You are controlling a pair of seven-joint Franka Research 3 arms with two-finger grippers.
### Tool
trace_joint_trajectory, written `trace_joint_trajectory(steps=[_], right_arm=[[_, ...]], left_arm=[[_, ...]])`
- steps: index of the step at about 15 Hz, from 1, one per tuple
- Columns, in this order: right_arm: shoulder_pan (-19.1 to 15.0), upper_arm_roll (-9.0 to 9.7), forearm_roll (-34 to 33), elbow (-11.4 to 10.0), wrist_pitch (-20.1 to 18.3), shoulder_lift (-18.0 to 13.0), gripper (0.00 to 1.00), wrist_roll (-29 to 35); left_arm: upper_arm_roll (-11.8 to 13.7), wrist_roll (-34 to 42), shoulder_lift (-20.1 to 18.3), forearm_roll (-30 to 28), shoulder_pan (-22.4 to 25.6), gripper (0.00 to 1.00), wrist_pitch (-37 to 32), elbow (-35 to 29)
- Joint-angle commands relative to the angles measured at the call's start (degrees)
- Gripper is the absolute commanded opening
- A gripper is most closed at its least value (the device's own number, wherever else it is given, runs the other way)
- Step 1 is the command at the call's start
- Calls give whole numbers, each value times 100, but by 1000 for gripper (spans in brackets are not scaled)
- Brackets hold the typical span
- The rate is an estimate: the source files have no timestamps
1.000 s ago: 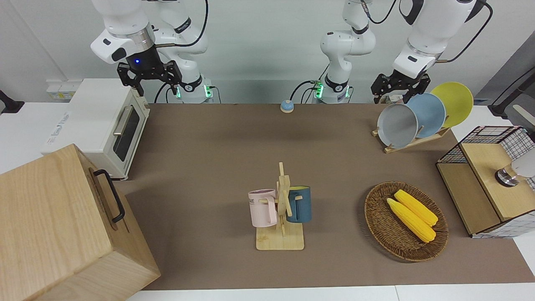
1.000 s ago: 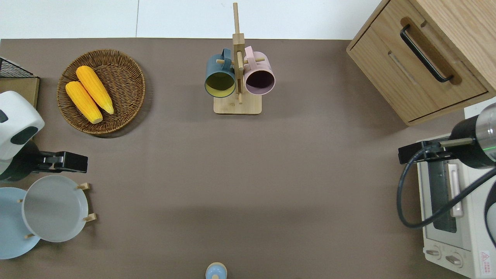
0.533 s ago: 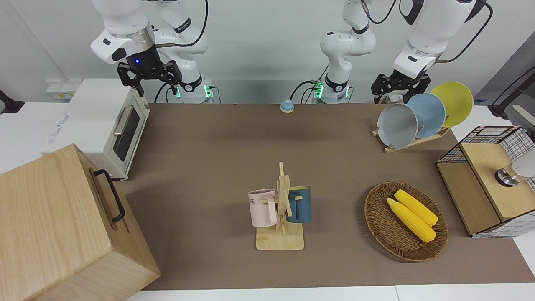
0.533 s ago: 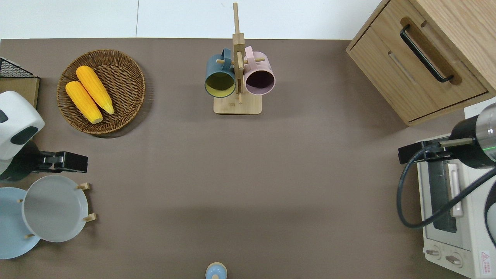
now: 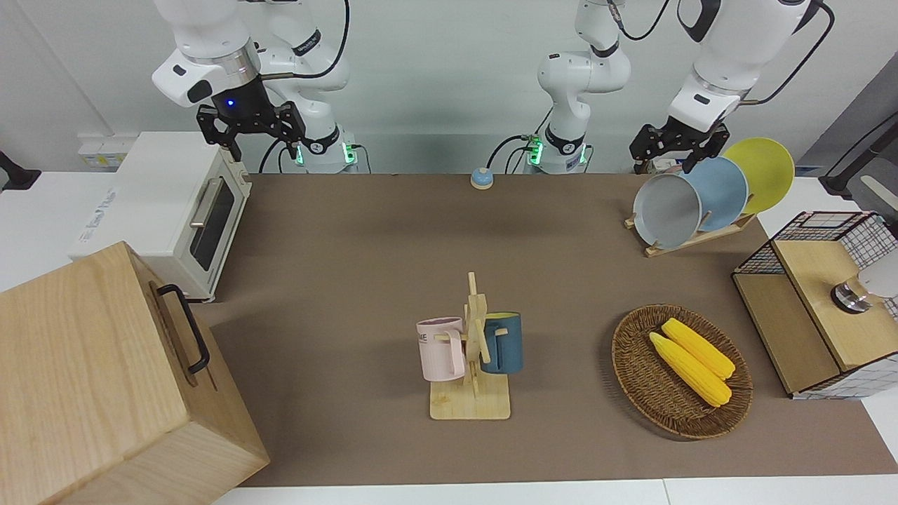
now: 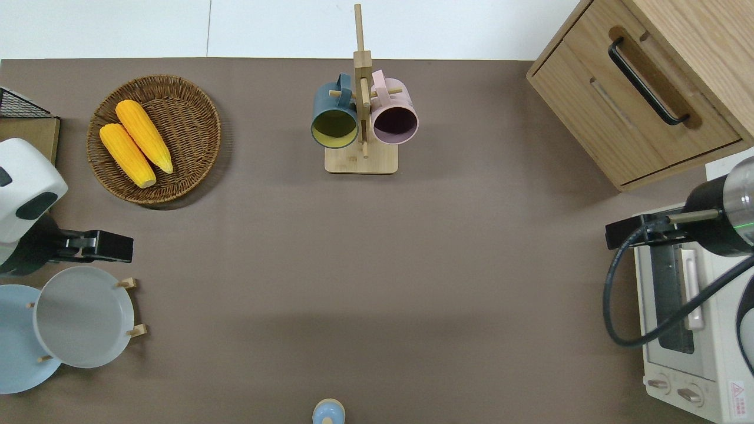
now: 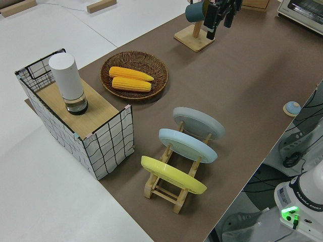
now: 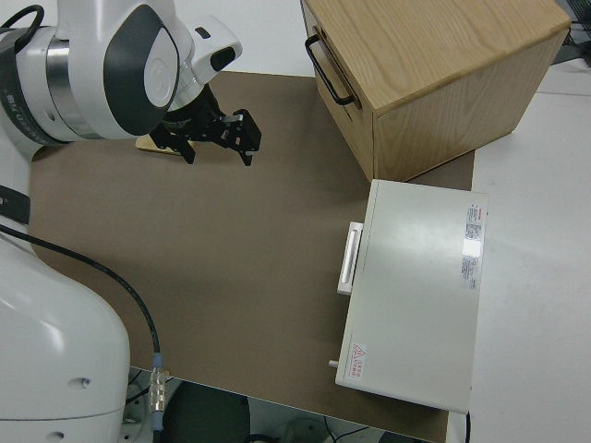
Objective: Pick gray plate from low plate rack and place it on table with left arm
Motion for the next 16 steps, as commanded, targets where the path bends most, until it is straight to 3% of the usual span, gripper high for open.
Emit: trace_joint_trajectory(steps=[1, 8, 16], right_arm=[[-41, 38, 43, 35, -83, -14, 987, 1], [-41, 38, 43, 35, -83, -14, 990, 1], [-41, 29, 43, 35, -83, -14, 990, 1]], left_arm=[[382, 639, -188, 108, 27, 1000, 27, -229], [1349, 1711, -259, 285, 27, 1000, 36, -282], [1560, 1835, -513, 390, 44, 1000, 167, -799]])
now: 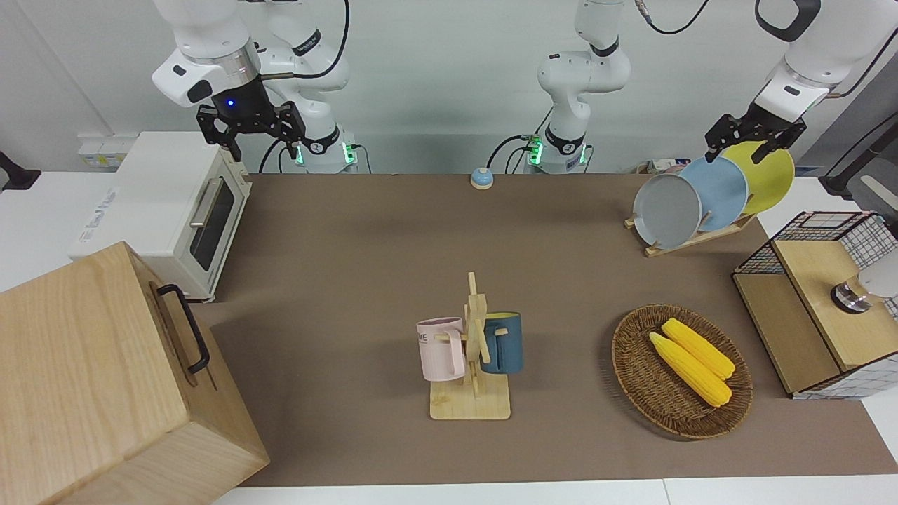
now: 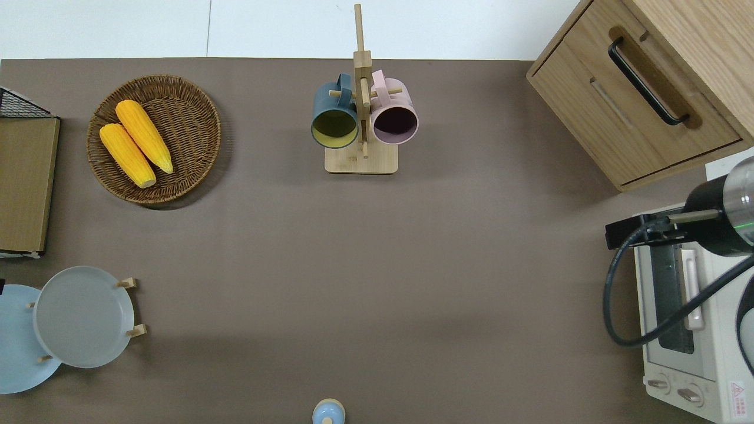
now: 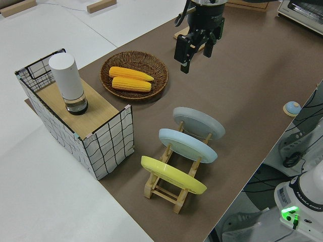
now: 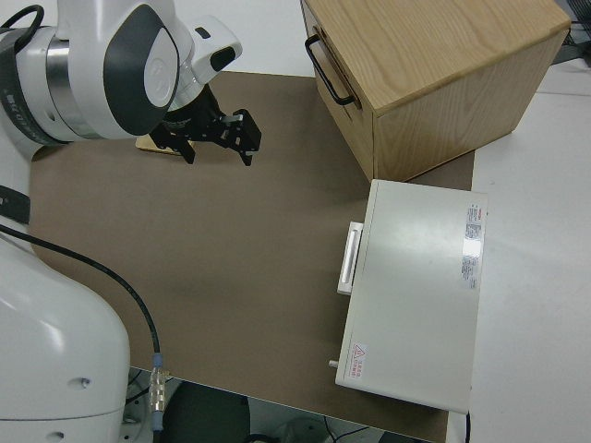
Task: Pick gray plate from low plate rack and place it on table with left arm
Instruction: 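Move the left gripper down to the gray plate's rim in the rack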
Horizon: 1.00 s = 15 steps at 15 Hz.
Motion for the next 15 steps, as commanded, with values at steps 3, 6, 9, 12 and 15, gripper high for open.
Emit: trace_joint_trajectory(steps=[3, 6, 9, 12, 15], right_arm=[[-41, 29, 43, 35, -83, -14, 990, 1], [-41, 38, 43, 35, -83, -14, 990, 1], [-41, 38, 43, 35, -83, -14, 990, 1], [-41, 29, 43, 35, -83, -14, 990, 1], [-41, 38, 43, 35, -83, -14, 987, 1]], left_arm=[[128, 44, -499, 140, -20, 1000, 421, -910], [119, 36, -718, 298, -29, 1000, 798, -1428], [119, -43, -806, 298, -20, 1000, 1062, -1789], [128, -44, -876, 298, 15, 995, 1317, -2149], [119, -44, -1034, 298, 120, 995, 1765, -2580]])
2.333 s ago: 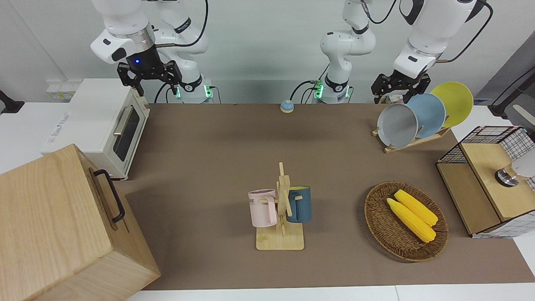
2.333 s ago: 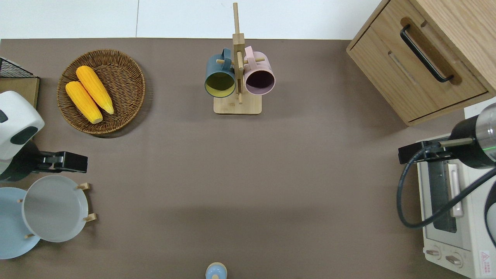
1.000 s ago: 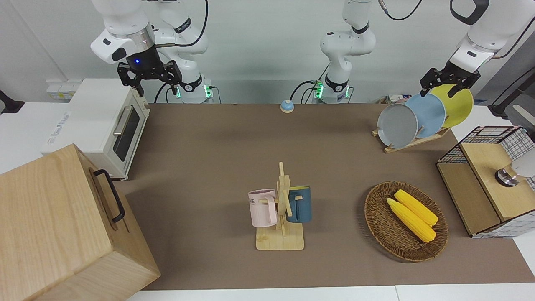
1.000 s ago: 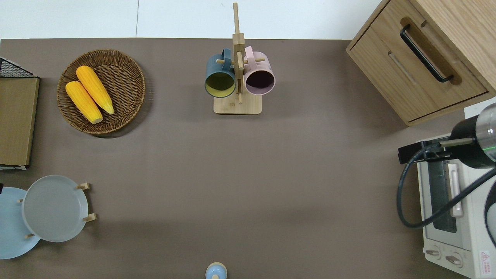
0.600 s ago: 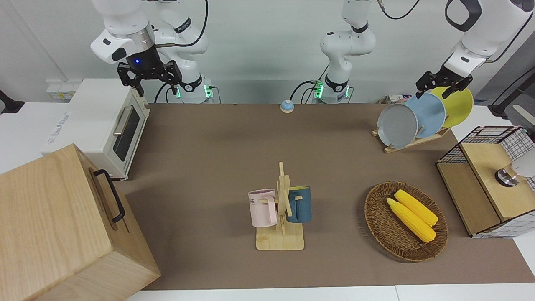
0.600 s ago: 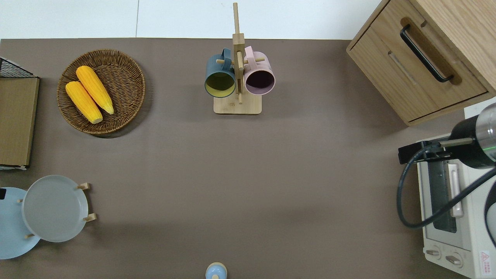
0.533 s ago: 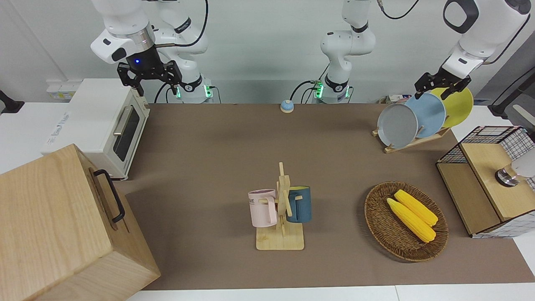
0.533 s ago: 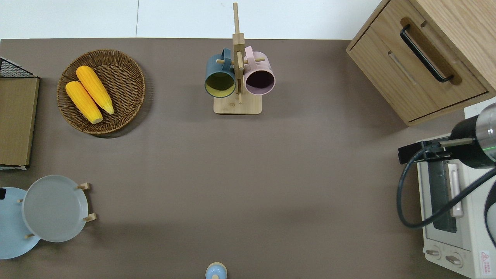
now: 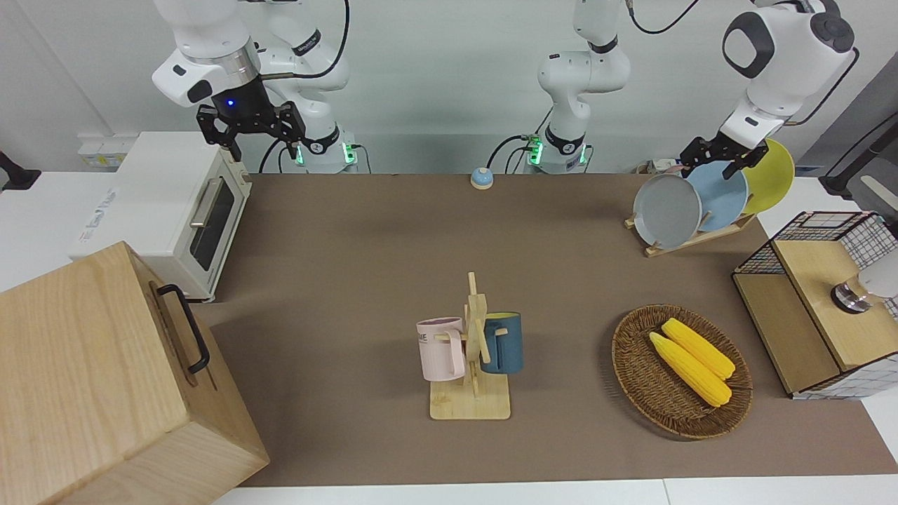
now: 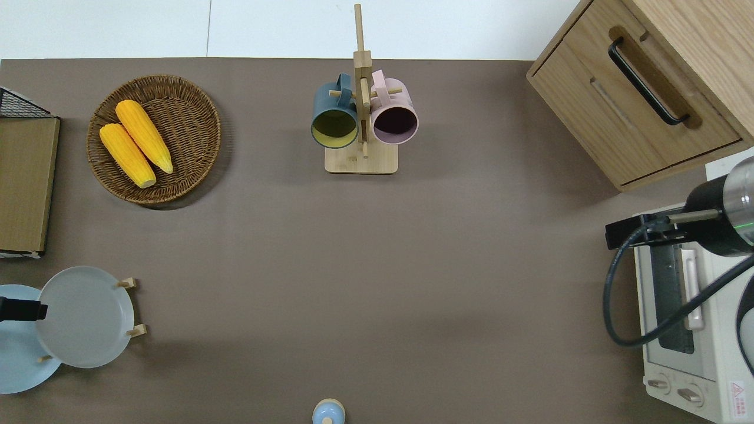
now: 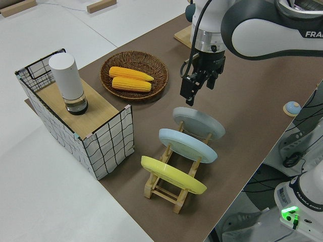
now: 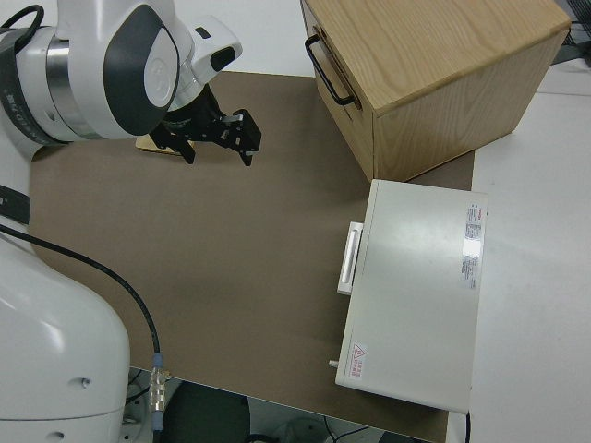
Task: Pick gray plate from low plate rack and place it on table with left arm
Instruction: 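Move the left gripper down to the gray plate's rim in the rack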
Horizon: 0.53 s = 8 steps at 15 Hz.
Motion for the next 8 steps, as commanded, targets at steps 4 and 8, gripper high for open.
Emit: trace_joint_trajectory(steps=[4, 8], right_arm=[[-41, 38, 43, 35, -83, -14, 990, 1], [-41, 38, 43, 35, -83, -14, 990, 1]], left_arm=[[0, -38, -481, 114, 202, 995, 918, -1044], [0, -38, -525, 114, 333, 995, 1471, -1527]])
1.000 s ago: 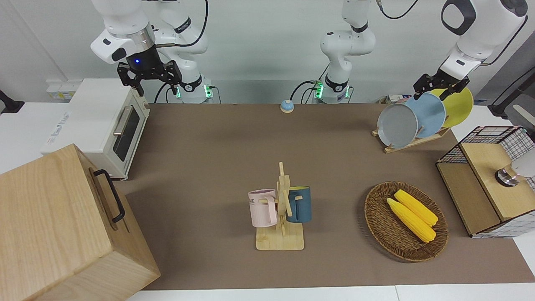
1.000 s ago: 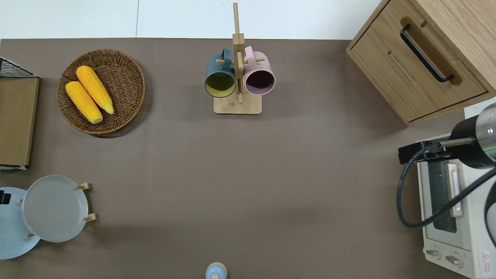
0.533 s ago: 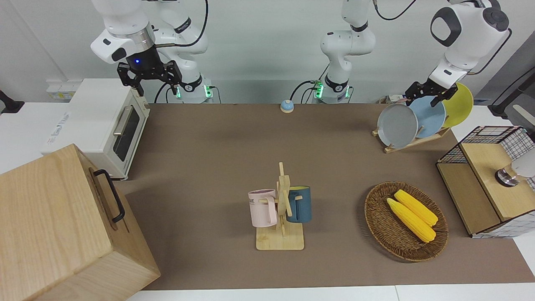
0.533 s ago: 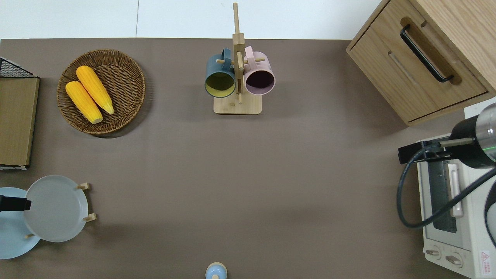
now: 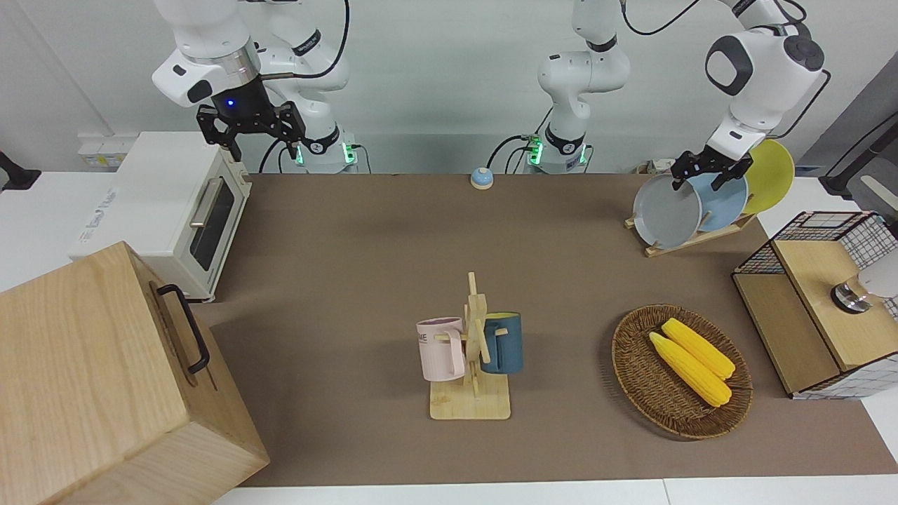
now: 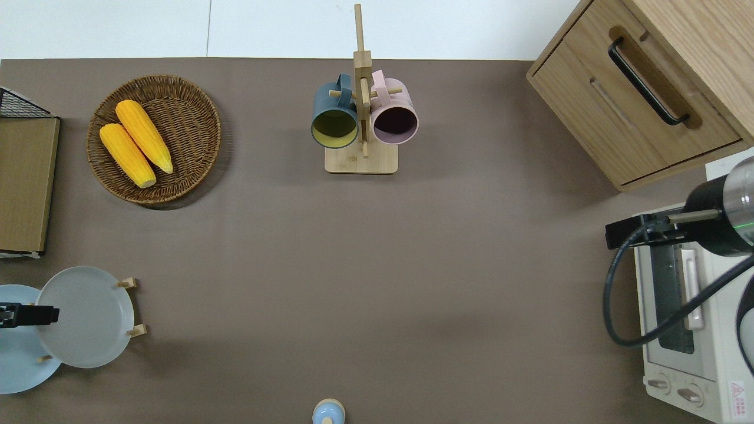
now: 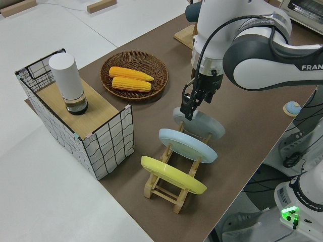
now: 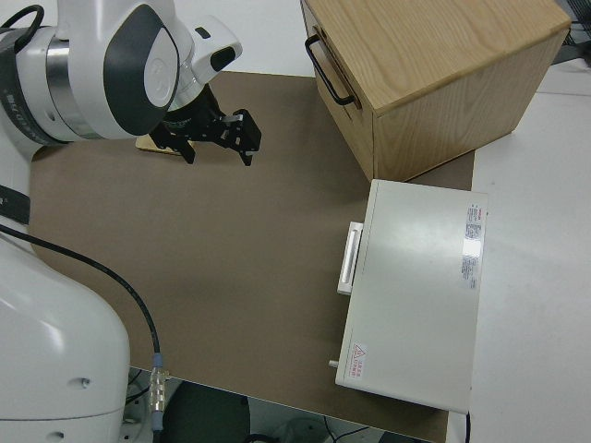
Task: Pick gray plate from low plate rack and place it on table with left arm
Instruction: 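Move the left gripper down to the gray plate's rim in the rack, then close the left gripper on the gray plate's rim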
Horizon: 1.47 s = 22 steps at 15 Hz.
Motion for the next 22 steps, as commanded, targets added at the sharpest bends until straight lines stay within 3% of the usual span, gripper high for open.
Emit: trace_joint_trajectory(steps=[1, 8, 10, 13, 16, 19, 22], right_arm=[[-41, 38, 43, 35, -83, -14, 987, 1], [-41, 38, 43, 35, -83, -14, 990, 1], [-41, 29, 43, 35, -83, -14, 987, -8], [-41, 29, 43, 35, -83, -14, 990, 1], [-41, 29, 43, 35, -83, -14, 990, 1], [-41, 38, 43, 35, -83, -14, 987, -8], [-41, 38, 43, 35, -83, -14, 987, 1]], left_arm=[[-23, -29, -277, 108, 146, 995, 612, -655], [-23, -38, -277, 117, 146, 968, 1070, -1061], [-23, -29, -277, 108, 146, 843, 1061, -1061], [-23, -3, -277, 108, 146, 478, 1035, -1061], [-23, 32, -277, 108, 146, 207, 1035, -1061], [-23, 50, -277, 108, 146, 1, 1009, -1061], [-23, 59, -286, 108, 146, 0, 930, -1043]])
